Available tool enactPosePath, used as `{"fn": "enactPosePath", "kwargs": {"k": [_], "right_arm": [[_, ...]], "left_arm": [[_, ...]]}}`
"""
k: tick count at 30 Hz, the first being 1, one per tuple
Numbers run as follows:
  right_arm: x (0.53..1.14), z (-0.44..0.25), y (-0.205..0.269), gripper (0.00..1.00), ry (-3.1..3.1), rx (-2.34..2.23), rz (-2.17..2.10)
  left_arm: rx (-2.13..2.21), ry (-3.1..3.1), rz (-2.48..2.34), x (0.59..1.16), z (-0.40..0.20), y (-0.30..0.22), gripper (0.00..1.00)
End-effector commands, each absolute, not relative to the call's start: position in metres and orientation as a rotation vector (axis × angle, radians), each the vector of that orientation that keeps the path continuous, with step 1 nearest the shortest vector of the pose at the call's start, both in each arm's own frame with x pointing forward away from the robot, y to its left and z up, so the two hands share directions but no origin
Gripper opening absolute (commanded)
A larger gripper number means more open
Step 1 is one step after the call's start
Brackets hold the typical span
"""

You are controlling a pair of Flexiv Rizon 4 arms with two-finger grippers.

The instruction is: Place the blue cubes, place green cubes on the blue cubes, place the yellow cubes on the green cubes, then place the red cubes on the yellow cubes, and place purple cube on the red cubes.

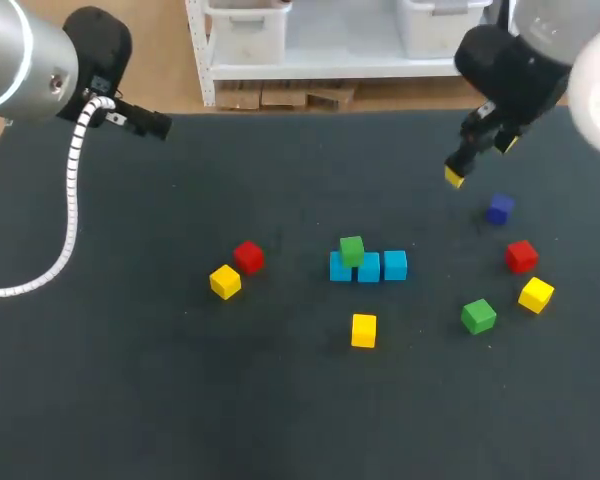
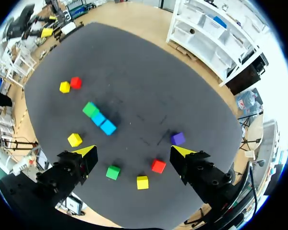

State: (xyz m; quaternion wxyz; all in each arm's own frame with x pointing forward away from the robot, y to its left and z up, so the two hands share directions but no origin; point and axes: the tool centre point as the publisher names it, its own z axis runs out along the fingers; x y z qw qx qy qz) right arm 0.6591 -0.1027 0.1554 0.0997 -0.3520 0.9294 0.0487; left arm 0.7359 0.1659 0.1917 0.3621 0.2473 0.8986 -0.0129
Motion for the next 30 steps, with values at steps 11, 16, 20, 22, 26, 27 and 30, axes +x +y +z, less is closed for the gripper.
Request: {"fn": "enactPosePath", "kwargs": {"k": [11, 16, 20, 22, 26, 27, 30], "right_arm": [[0.601, 0.107, -0.113, 1.00, 2.850, -1.059, 0.067], [0.585, 0.084, -0.119, 1.00, 2.894, -1.037, 0.083], [0.573, 0.067, -0.124, 1.00, 2.913, -1.038, 0.103], [0.570, 0.059, -0.127, 1.00, 2.922, -1.035, 0.131], [0.568, 0.046, -0.128, 1.00, 2.929, -1.048, 0.149], [0.567, 0.042, -0.127, 1.00, 2.938, -1.062, 0.141], [0.566, 0.033, -0.125, 1.00, 2.966, -1.075, 0.159]], "left_arm": [[0.639, 2.315, -0.036, 0.737, 0.192, 0.166, 1.00], [0.639, 2.315, -0.036, 0.737, 0.192, 0.166, 1.00], [0.639, 2.315, -0.036, 0.737, 0.192, 0.166, 1.00], [0.639, 2.315, -0.036, 0.737, 0.192, 0.166, 1.00], [0.639, 2.315, -0.036, 0.737, 0.192, 0.166, 1.00], [0.639, 2.315, -0.036, 0.737, 0.192, 0.166, 1.00], [0.639, 2.315, -0.036, 0.737, 0.192, 0.166, 1.00]]}}
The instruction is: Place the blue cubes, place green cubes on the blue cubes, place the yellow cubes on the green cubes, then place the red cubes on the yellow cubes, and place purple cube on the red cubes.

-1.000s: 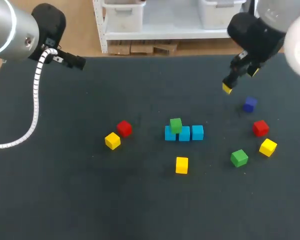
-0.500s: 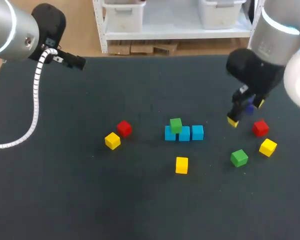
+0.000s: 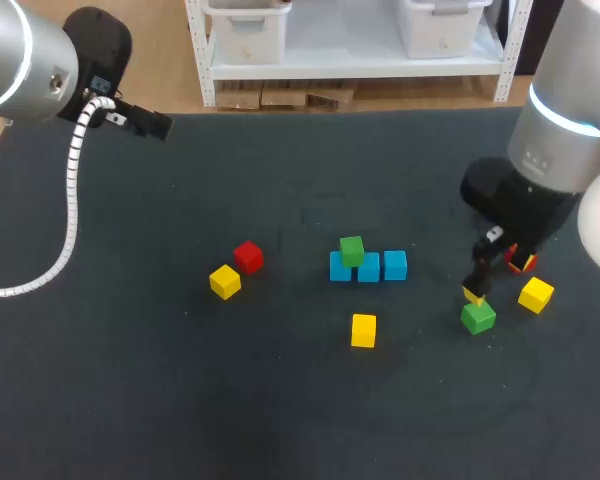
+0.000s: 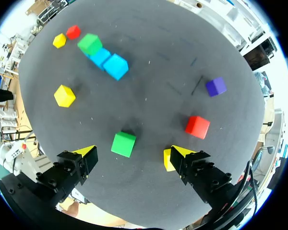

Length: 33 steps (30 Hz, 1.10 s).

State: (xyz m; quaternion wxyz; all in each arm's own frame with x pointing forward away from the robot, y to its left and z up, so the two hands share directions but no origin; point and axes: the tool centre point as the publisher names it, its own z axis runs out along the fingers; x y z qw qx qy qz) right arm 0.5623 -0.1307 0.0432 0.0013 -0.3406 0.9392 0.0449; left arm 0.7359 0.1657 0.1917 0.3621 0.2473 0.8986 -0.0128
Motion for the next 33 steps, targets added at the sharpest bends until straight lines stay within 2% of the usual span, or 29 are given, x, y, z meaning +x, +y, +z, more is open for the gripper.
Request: {"fn": "enactPosePath", "kwargs": {"k": [1, 23, 24, 25, 27, 28, 29, 31, 32, 33], "right_arm": [[0.565, 0.030, -0.123, 1.00, 2.970, -1.086, 0.159], [0.558, 0.001, -0.114, 1.00, 3.074, -1.149, 0.158], [0.558, 0.000, -0.114, 0.96, 3.080, -1.147, 0.153], [0.558, -0.001, -0.114, 0.82, 3.082, -1.146, 0.153], [0.559, -0.002, -0.116, 0.62, 3.086, -1.141, 0.150], [0.559, -0.002, -0.117, 0.56, 3.087, -1.138, 0.151], [0.559, -0.002, -0.118, 0.56, 3.089, -1.137, 0.151], [0.558, -0.003, -0.119, 0.48, 3.098, -1.138, 0.140], [0.558, -0.004, -0.120, 0.41, 3.099, -1.139, 0.138], [0.558, -0.004, -0.121, 0.28, 3.099, -1.140, 0.138]], "left_arm": [[0.639, 2.315, -0.036, 0.737, 0.192, 0.166, 1.00], [0.639, 2.315, -0.036, 0.737, 0.192, 0.166, 1.00], [0.639, 2.315, -0.036, 0.737, 0.192, 0.166, 1.00], [0.639, 2.315, -0.036, 0.737, 0.192, 0.166, 1.00], [0.639, 2.315, -0.036, 0.737, 0.192, 0.166, 1.00], [0.639, 2.315, -0.036, 0.737, 0.192, 0.166, 1.00], [0.639, 2.315, -0.036, 0.737, 0.192, 0.166, 1.00], [0.639, 2.315, -0.036, 0.737, 0.192, 0.166, 1.00], [0.639, 2.315, -0.036, 0.737, 0.192, 0.166, 1.00], [0.639, 2.315, -0.036, 0.737, 0.192, 0.166, 1.00]]}}
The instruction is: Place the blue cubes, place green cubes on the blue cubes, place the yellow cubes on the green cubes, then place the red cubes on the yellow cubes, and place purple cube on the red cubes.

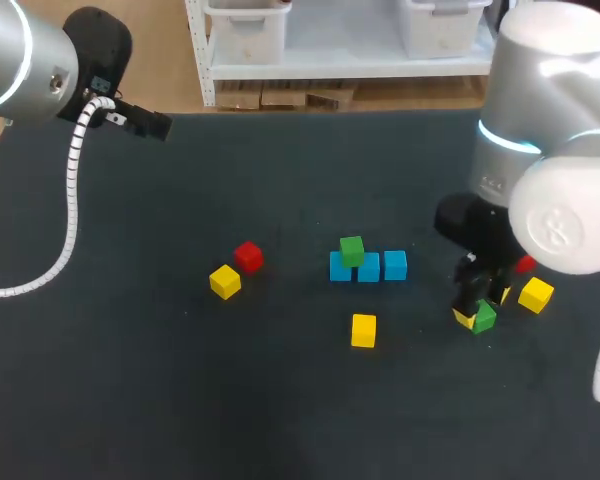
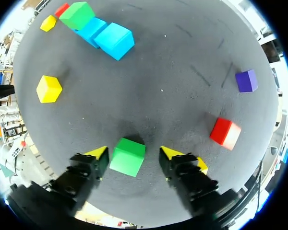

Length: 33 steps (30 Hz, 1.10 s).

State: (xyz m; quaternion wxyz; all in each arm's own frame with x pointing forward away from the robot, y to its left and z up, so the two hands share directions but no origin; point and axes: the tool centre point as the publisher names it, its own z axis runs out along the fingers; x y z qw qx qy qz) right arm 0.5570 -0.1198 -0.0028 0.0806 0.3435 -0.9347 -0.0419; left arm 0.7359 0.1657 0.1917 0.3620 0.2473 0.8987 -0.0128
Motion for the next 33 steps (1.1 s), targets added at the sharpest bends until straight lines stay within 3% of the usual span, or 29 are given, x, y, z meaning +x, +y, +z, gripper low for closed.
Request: {"fn": "enactPosePath", "kwargs": {"k": [1, 2, 18, 26, 33], "right_arm": [[0.558, -0.004, -0.122, 0.11, -2.793, 1.028, -0.125], [0.558, -0.003, -0.122, 0.00, -2.793, 1.028, -0.125], [0.590, 0.083, -0.125, 0.00, -2.727, 1.574, -0.210], [0.610, 0.121, -0.086, 0.00, -2.527, 1.901, -0.154], [0.617, 0.115, -0.052, 0.00, -2.401, 2.004, -0.135]], "left_arm": [[0.639, 2.315, -0.036, 0.737, 0.192, 0.166, 1.00], [0.639, 2.315, -0.036, 0.737, 0.192, 0.166, 1.00], [0.639, 2.315, -0.036, 0.737, 0.192, 0.166, 1.00], [0.639, 2.315, -0.036, 0.737, 0.192, 0.166, 1.00], [0.639, 2.315, -0.036, 0.737, 0.192, 0.166, 1.00]]}}
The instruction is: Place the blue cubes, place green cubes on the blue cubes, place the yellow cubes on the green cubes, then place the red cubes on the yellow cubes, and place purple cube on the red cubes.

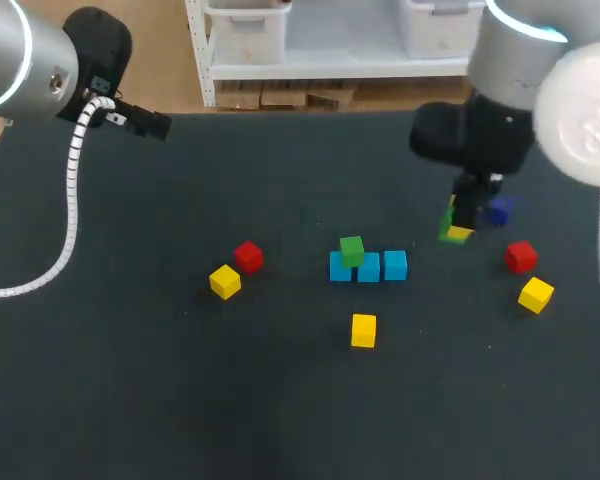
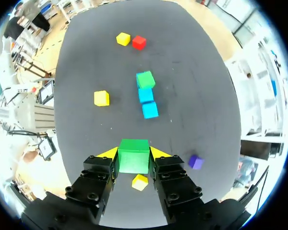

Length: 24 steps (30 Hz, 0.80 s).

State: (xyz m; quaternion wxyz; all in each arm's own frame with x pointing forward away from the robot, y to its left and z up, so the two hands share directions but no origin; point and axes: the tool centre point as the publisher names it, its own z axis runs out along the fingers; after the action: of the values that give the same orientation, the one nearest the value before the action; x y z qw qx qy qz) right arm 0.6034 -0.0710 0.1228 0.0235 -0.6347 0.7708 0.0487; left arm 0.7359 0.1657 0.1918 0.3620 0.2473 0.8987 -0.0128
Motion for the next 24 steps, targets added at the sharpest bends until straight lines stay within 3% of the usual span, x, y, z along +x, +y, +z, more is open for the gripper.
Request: {"fn": "enactPosePath", "kwargs": {"k": [1, 24], "right_arm": [[0.618, 0.112, -0.049, 0.00, 2.413, -2.032, 0.136], [0.628, 0.067, -0.015, 0.00, 2.303, -2.406, -0.058]], "left_arm": [[0.639, 2.315, -0.036, 0.737, 0.192, 0.166, 1.00], [0.639, 2.315, -0.036, 0.737, 0.192, 0.166, 1.00]]}}
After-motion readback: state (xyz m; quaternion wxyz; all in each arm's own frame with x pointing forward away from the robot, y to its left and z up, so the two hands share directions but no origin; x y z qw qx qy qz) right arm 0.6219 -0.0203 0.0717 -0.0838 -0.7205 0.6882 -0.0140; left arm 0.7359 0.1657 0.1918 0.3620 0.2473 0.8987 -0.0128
